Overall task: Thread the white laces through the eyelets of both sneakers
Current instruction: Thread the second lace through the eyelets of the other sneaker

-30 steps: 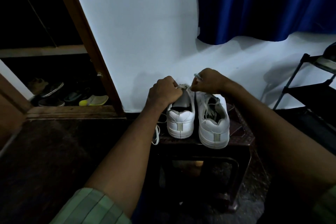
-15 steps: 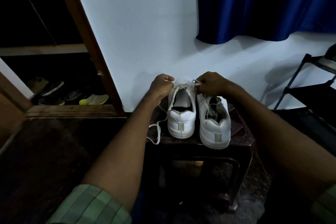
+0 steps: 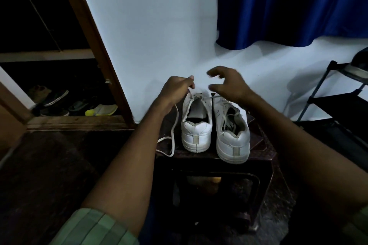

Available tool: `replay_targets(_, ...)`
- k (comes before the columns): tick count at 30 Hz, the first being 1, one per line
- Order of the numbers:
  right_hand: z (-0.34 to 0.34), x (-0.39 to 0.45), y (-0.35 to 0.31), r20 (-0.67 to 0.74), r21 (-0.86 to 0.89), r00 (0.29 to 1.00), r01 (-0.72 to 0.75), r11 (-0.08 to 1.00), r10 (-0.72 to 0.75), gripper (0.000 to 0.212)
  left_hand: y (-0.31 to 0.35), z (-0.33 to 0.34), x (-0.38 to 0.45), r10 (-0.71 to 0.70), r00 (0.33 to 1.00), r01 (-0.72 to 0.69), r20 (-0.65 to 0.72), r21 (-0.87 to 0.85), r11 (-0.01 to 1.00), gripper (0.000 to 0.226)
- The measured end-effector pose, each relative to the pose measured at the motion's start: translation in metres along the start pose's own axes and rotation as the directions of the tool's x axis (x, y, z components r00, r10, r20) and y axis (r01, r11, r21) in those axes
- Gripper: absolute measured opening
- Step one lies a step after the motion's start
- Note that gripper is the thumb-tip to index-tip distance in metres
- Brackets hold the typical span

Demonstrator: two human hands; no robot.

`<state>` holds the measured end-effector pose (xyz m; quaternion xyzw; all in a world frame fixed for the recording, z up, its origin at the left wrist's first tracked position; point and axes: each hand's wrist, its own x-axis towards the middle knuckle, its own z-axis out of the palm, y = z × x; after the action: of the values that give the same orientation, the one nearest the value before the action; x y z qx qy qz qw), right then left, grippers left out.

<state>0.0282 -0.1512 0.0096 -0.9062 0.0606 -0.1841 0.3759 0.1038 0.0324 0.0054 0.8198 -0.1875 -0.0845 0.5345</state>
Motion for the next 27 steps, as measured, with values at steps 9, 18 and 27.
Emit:
replay_targets(9, 0.018, -0.005, -0.025, 0.211, 0.438, 0.976, -0.145, 0.887, 0.055, 0.033, 0.003, -0.002, -0.007, 0.160, 0.987, -0.155, 0.015, -0.168, 0.973, 0.018)
replay_targets(18, 0.010, 0.001, -0.024, 0.226, 0.635, 0.904, -0.419, 0.648, 0.363, 0.013, -0.004, 0.000, 0.000, 0.159, 0.987, -0.159, 0.013, 0.025, 0.987, 0.017)
replay_targets(27, 0.005, 0.002, -0.008, -0.084, 0.227, 0.992, -0.075, 0.971, 0.096, 0.056, -0.004, 0.007, -0.003, 0.189, 0.980, -0.195, 0.057, 0.131, 0.972, 0.043)
